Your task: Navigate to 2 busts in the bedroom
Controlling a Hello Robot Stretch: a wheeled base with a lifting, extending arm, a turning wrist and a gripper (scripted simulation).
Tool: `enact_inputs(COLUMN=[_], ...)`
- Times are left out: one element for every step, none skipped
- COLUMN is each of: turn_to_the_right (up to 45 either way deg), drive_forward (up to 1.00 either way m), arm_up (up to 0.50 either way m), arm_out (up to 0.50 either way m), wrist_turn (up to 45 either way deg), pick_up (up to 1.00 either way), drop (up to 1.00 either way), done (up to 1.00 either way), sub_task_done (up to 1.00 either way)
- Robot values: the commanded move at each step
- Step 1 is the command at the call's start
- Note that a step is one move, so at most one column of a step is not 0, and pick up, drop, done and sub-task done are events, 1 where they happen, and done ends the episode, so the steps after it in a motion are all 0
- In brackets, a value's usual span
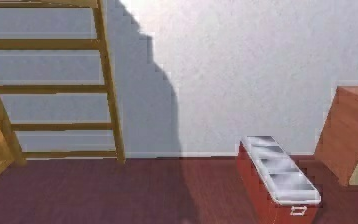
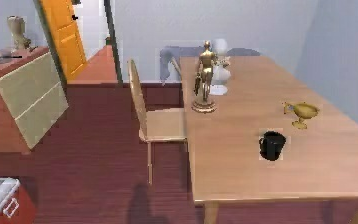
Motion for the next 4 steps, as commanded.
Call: enact_inputs(turn_to_the_right=[45.0,18.0,0.0,45.0], drive_forward=[0.0,0.0,0.6,0.0], arm_up=[0.0,0.0,0.0,0.0], arm_out=[0.0,0.0,0.0,0.0], wrist_turn=[0.0,0.0,0.0,0.0], pick_up=[0.0,0.0,0.0,0.0], drop=[0.0,0.0,0.0,0.0], done=[0.0,0.0,0.0,0.0], sub_task_done=[0.0,0.0,0.0,0.0])
